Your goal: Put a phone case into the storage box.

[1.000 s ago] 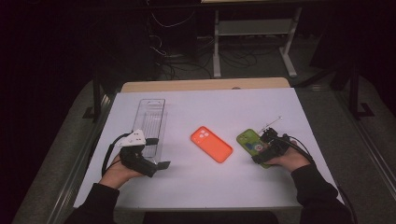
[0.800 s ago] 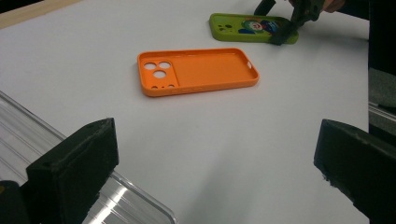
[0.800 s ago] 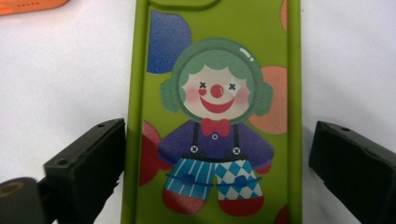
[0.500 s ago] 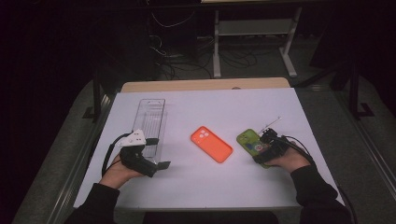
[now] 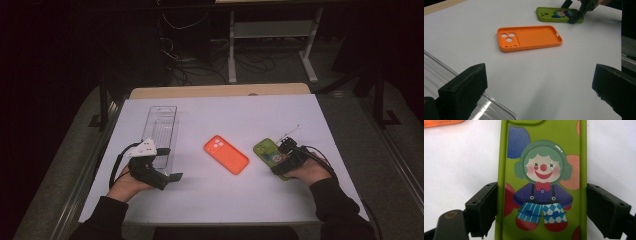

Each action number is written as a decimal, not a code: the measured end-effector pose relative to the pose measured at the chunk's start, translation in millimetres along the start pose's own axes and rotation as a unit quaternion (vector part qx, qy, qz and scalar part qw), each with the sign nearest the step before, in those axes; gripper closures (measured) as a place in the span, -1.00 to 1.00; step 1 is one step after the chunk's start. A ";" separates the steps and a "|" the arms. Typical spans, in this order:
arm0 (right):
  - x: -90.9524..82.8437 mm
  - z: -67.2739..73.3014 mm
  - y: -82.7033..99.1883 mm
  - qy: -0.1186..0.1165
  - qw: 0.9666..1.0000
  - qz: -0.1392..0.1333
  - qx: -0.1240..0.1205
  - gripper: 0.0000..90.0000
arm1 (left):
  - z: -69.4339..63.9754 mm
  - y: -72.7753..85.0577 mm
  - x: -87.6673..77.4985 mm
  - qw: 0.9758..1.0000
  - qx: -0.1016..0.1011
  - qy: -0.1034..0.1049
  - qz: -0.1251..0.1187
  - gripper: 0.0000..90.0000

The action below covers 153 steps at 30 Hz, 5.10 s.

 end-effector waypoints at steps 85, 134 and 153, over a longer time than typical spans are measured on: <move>-40.1 45.9 -79.4 -0.127 0.952 -0.089 -0.264 -0.66 | 4.0 -85.4 71.2 0.990 0.103 0.096 0.029 -1.00; -47.1 118.0 -74.9 -0.158 0.894 -0.071 -0.413 -0.66 | -38.1 -60.1 116.0 0.951 0.201 0.153 0.178 -1.00; -46.9 118.0 -74.5 -0.161 0.893 -0.071 -0.415 -0.66 | -38.1 -57.4 117.6 0.946 0.210 0.168 0.183 -0.69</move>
Point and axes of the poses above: each handheld gripper's, and its own axes: x roughly forward along the jaws, y roughly out of its underside, z roughly to its left, the point moved 4 cm from there along x, roughly forward along the jaws, and after that the axes turned 3 degrees about y, right-handed, at the moved point
